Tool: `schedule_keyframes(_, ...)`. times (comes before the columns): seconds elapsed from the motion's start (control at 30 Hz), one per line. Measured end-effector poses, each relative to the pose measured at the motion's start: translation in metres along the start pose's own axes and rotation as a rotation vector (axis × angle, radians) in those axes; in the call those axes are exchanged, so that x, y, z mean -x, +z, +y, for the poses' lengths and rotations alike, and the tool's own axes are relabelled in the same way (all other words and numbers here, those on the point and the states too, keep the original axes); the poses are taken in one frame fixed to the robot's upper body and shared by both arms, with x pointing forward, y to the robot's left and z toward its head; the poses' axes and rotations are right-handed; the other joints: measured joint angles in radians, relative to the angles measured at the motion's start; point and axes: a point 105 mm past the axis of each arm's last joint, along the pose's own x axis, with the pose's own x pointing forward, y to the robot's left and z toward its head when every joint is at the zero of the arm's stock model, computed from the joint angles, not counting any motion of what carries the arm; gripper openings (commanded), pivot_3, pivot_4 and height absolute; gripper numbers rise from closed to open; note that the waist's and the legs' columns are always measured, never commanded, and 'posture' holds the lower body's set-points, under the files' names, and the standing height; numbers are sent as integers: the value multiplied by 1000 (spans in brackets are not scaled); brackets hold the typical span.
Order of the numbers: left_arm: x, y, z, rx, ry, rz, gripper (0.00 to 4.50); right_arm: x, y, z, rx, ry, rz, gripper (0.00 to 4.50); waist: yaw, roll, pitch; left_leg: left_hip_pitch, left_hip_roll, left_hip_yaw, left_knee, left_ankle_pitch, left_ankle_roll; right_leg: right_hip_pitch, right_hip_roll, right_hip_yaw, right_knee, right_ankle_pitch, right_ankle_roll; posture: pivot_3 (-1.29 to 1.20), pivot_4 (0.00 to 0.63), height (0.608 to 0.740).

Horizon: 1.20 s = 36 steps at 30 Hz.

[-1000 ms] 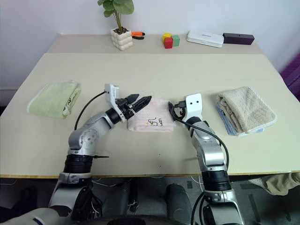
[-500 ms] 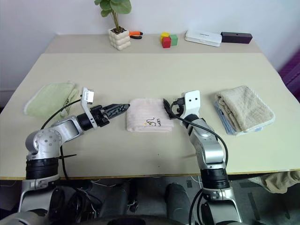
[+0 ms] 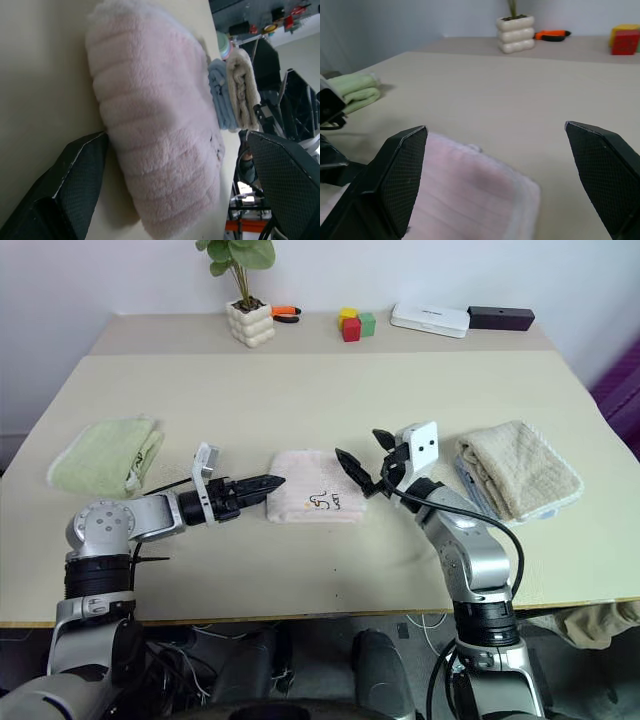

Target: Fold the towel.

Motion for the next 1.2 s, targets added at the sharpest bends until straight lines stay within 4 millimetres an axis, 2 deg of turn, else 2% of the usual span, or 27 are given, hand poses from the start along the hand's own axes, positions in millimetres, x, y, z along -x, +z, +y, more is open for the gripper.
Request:
schedule_keyframes(0.1, -2, 0, 0, 33, -3, -11, 4500, 2, -1, 0, 2, -4, 4, 4464, 1, 0, 0, 0, 0, 0, 0, 0, 0, 1, 0, 0, 0, 0, 0, 0, 150, 735)
schedule_keyframes(0.3, -20, -8, -5, 121, -44, -14, 4500, 3, -2, -2, 15, -10, 10, 4464, 5, 0, -1, 1, 0, -1, 1, 0, 0, 2, 0, 0, 0, 0, 0, 0, 150, 735)
schedule_keyframes(0.47, -21, -8, -3, 162, -51, -16, 4500, 3, -2, -3, 23, -17, 14, 4464, 4, 0, -1, 1, 0, -1, 1, 0, 0, 2, 0, 0, 0, 0, 0, 0, 150, 735)
schedule_keyframes(0.57, -22, -11, -3, 176, -57, 6, 3722, 3, -2, -3, 25, -23, 14, 4500, 4, -1, -1, 1, -1, -1, 1, 0, 0, 2, 0, 0, 0, 0, 0, 0, 150, 735)
schedule_keyframes(0.7, -28, -25, 1, 230, -46, 73, 1697, 3, -1, -5, 34, -29, 17, 4500, 3, -1, -1, 1, -1, -1, 0, 0, 0, 2, 0, 0, 0, 0, 0, 0, 150, 735)
schedule_keyframes(0.8, -29, -24, -6, 226, -72, 94, 209, 3, 3, -6, 46, -24, 11, 4500, 4, 0, -1, 2, -1, -1, 1, 0, 0, 3, 0, 0, 0, 0, 0, 0, 150, 735)
schedule_keyframes(0.83, -29, -22, -8, 226, -78, 100, 36, 3, 8, -6, 56, -16, 1, 4500, 4, 0, -1, 3, -1, -1, 1, 0, 0, 4, 0, 0, 0, 0, 0, 0, 150, 735)
schedule_keyframes(1.0, -30, -19, -5, 259, -81, 102, 36, -1, 34, 4, 118, 49, -58, 4500, 4, 1, -2, 6, 0, -1, 0, 0, 0, 7, 0, 0, 0, 0, 0, 0, 150, 735)
schedule_keyframes(1.13, -33, -17, -5, 239, -89, 85, 36, 4, 35, 11, 117, 108, -51, 4500, 8, 1, -2, 7, -1, -1, 0, 0, 0, 7, 0, 0, 0, 0, 0, 0, 150, 735)
schedule_keyframes(1.2, -36, -16, -6, 223, -106, 50, 36, 19, 32, 17, 119, 186, -19, 4500, 17, 1, -2, 7, -1, -1, 0, 0, 0, 7, -1, 0, -1, 0, 0, 0, 150, 735)
